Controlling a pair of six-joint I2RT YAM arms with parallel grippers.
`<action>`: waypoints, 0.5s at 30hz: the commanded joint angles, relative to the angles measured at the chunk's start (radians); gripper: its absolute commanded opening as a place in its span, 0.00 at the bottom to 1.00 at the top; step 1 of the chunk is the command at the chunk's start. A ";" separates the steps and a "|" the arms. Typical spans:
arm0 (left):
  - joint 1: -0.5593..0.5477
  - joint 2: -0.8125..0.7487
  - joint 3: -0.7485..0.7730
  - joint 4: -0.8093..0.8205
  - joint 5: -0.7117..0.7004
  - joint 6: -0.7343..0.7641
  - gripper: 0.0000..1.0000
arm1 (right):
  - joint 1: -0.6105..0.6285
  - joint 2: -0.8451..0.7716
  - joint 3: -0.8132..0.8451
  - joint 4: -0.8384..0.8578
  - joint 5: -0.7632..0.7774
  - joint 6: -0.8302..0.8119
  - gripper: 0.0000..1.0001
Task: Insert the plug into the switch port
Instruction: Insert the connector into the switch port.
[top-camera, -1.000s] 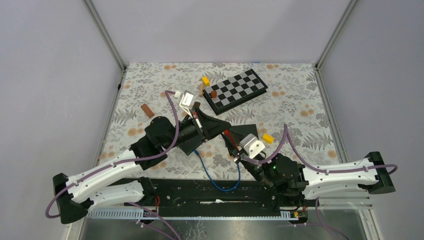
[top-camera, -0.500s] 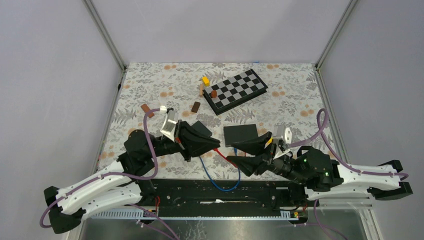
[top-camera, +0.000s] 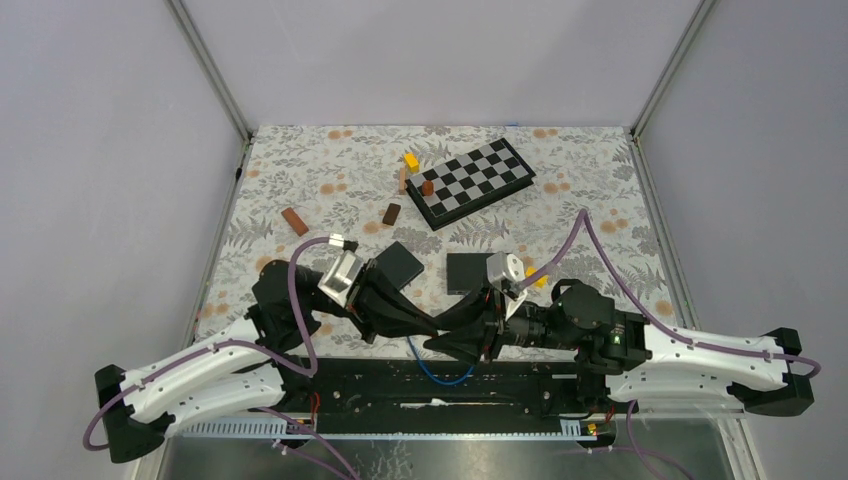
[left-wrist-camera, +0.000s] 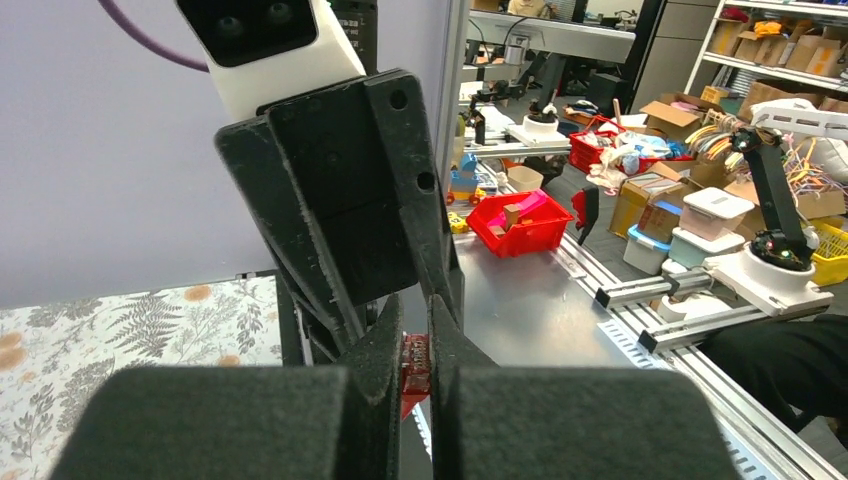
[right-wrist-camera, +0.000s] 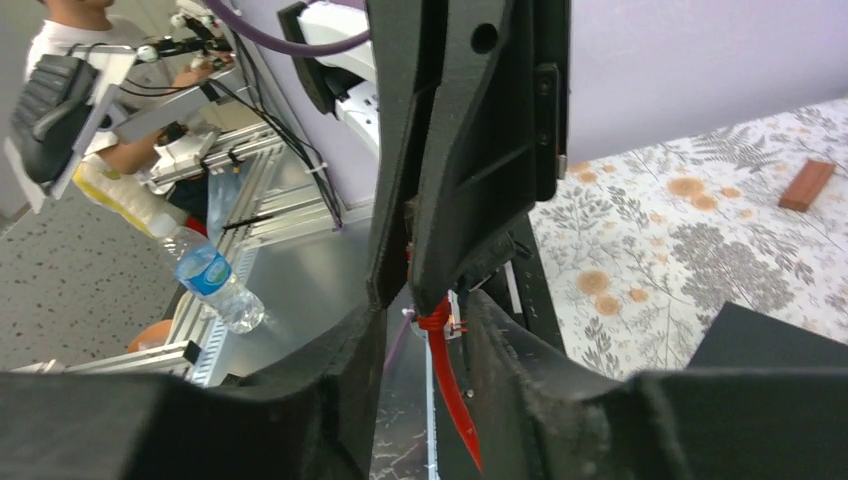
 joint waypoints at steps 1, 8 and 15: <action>-0.002 -0.007 0.023 0.105 0.066 -0.012 0.00 | -0.018 0.006 -0.003 0.115 -0.084 0.049 0.35; -0.003 -0.039 -0.010 0.080 -0.110 -0.019 0.13 | -0.018 0.015 -0.018 0.099 -0.018 0.008 0.00; -0.003 -0.106 -0.044 -0.005 -0.570 -0.111 0.79 | -0.018 -0.063 -0.146 0.175 0.478 -0.132 0.00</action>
